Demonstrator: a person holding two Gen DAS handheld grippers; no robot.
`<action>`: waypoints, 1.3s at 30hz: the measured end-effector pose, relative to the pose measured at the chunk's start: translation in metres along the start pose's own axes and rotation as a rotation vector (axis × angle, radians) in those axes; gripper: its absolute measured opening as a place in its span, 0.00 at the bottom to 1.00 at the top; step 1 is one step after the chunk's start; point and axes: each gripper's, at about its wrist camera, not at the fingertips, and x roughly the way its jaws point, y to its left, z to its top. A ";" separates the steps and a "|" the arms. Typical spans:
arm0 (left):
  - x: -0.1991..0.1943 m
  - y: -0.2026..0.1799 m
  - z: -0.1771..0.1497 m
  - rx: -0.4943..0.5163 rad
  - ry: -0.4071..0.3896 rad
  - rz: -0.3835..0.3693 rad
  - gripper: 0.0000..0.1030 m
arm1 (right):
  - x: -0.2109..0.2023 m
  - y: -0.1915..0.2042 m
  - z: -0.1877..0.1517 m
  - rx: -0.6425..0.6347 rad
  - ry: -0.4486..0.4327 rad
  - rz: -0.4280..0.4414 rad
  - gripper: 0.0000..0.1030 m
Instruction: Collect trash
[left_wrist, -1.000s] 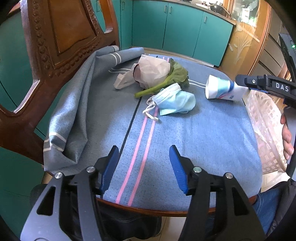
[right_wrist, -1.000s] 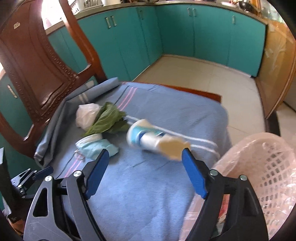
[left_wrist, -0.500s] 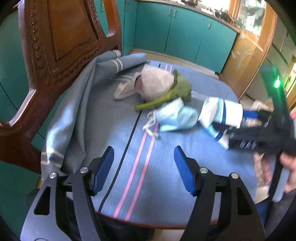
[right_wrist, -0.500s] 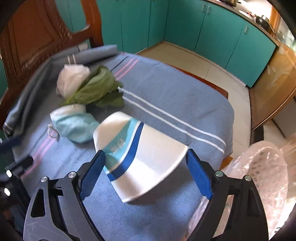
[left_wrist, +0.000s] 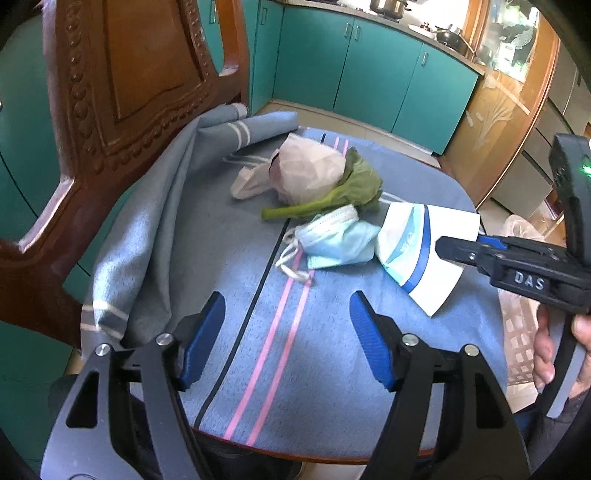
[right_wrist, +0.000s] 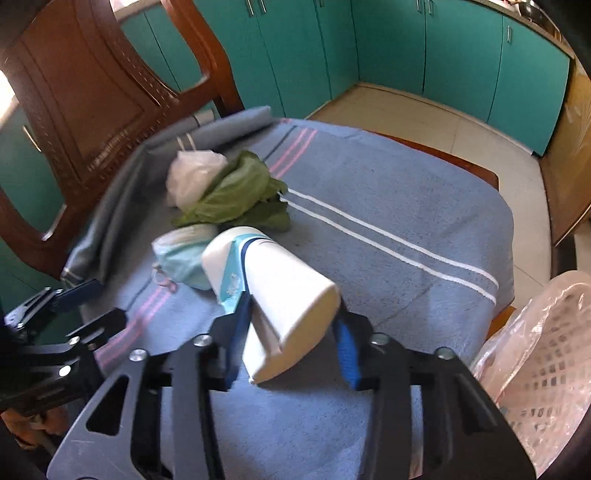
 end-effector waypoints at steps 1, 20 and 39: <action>0.000 -0.002 0.002 -0.001 -0.006 -0.004 0.69 | -0.004 0.001 -0.001 -0.002 -0.009 0.001 0.32; 0.054 -0.057 0.022 0.125 0.008 0.060 0.24 | -0.064 -0.021 -0.014 0.044 -0.131 -0.104 0.22; -0.061 -0.045 0.013 0.133 -0.195 0.067 0.18 | -0.063 0.000 -0.012 -0.024 -0.141 -0.138 0.22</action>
